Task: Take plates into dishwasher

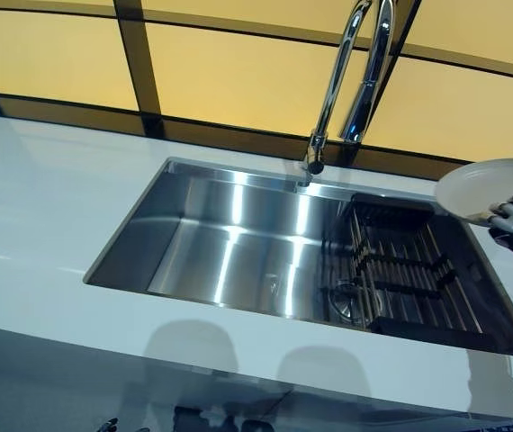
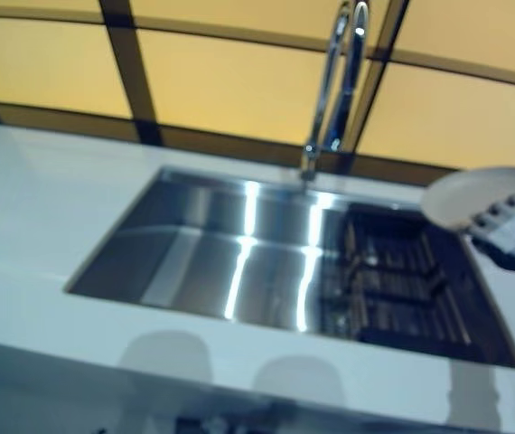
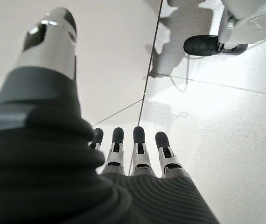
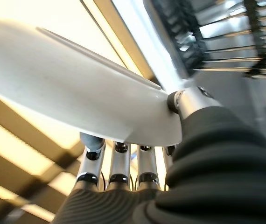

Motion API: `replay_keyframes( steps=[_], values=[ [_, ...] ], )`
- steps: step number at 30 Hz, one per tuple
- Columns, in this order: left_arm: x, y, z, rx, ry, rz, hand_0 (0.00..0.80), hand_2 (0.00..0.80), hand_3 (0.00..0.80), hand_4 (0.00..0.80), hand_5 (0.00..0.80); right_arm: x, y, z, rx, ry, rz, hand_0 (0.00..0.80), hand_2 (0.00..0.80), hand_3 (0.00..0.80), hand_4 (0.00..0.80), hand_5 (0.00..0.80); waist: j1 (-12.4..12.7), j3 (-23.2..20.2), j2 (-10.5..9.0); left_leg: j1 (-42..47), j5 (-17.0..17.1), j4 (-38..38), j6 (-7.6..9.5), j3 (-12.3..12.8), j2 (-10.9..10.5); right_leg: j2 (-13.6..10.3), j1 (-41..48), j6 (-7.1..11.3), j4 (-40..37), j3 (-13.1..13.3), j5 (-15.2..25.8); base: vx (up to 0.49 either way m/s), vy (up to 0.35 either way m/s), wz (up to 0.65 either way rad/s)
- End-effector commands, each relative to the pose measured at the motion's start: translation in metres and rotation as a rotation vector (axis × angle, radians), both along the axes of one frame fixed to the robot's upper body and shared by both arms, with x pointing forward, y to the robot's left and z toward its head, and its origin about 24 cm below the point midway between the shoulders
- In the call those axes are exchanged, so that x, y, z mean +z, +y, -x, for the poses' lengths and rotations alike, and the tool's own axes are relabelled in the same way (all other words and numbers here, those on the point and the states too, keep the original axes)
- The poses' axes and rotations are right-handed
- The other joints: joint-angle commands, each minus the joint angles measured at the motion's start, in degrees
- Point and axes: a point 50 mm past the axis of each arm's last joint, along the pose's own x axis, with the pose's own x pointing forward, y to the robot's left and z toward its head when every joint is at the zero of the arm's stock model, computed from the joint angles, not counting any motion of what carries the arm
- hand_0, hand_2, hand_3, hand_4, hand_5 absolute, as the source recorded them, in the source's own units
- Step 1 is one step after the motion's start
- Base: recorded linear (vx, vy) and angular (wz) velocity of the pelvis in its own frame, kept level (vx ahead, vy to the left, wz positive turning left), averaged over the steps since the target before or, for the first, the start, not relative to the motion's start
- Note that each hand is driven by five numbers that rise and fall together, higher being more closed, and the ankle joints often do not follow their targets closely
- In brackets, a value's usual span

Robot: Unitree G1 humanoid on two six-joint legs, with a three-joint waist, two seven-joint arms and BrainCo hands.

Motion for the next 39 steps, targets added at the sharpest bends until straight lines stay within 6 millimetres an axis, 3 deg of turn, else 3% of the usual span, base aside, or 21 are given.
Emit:
replay_keyframes(
  steps=[1, 14, 16, 21, 24, 30, 39],
  values=[
    [0.003, 0.005, -0.006, -0.015, -0.01, -0.026, 0.0, 0.0, 0.0, 0.0, 0.0, 0.034, -0.016, 0.009, -0.061, -0.263, -0.2, 0.8, 0.8, 0.8, 0.8, 0.8, 0.34, -3.99, -2.68, -0.71, -3.04, 1.58, 1.45, 2.68, -1.41, -2.25, 0.07, 4.85, 3.38, 0.63, -1.81, 0.025, 0.122, -0.1],
    [0.002, 0.007, -0.005, -0.006, -0.005, -0.016, 0.0, 0.0, 0.0, 0.0, 0.0, 0.027, -0.02, 0.003, 0.012, -0.421, -1.035, 0.8, 0.8, 0.8, 0.8, 0.8, -1.35, -2.96, -1.04, 0.48, -6.12, 4.71, 4.8, 5.33, -3.44, -6.2, -1.98, 8.06, 8.01, 3.92, -0.2, 0.008, 0.124, -0.19],
    [0.001, 0.005, -0.007, -0.021, -0.001, -0.017, 0.0, 0.0, 0.0, 0.0, 0.0, 0.023, -0.015, -0.003, 0.076, -0.398, -1.244, 0.8, 0.8, 0.8, 0.8, 0.8, -1.93, -2.57, -0.85, 0.47, -6.5, 5.31, 5.4, 5.33, -4.01, -7.02, -2.99, 8.69, 9.49, 5.1, 0.97, -0.022, 0.181, -0.25],
    [-0.001, 0.003, -0.009, -0.046, 0.025, -0.018, 0.0, 0.0, 0.0, 0.0, 0.0, 0.018, 0.003, -0.019, 0.215, -0.242, -1.524, 0.8, 0.8, 0.8, 0.8, 0.8, -3.14, -2.62, -1.06, 1.05, -6.6, 5.02, 5.25, 5.96, -4.51, -7.94, -4.89, 9.8, 9.83, 5.93, 4.16, -0.002, 0.122, -0.22],
    [-0.002, 0.003, -0.008, -0.047, 0.038, -0.018, 0.0, 0.0, 0.0, 0.0, 0.0, 0.012, 0.017, -0.029, 0.291, -0.128, -1.624, 0.8, 0.8, 0.8, 0.8, 0.8, -3.65, -2.87, -1.18, 2.08, -6.67, 4.03, 4.67, 7.5, -4.22, -8.31, -6.56, 10.42, 9.53, 4.79, 6.49, 0.005, 0.079, -0.43],
    [-0.001, 0.002, -0.015, -0.073, 0.058, -0.029, 0.0, 0.0, 0.0, 0.0, 0.0, 0.007, 0.043, -0.055, 0.369, 0.047, -1.723, 0.8, 0.8, 0.8, 0.8, 0.8, -3.57, -3.82, -1.93, 3.39, -5.42, 0.52, 4.52, 14.5, -3.23, -11.48, -9.01, 11.29, 11.46, -1.55, 10.43, -0.057, 0.022, -0.7],
    [-0.004, -0.007, -0.02, -0.098, 0.044, -0.015, 0.0, 0.0, 0.0, 0.0, 0.0, 0.01, 0.065, -0.077, 0.434, 0.098, -1.793, 0.8, 0.8, 0.8, 0.8, 0.8, -0.15, -5.92, -1.0, 0.03, -3.07, 1.22, 4.41, 21.21, 0.24, -16.83, -0.96, 10.53, 14.8, -5.21, 7.9, -0.117, -0.067, -0.43]
  ],
)
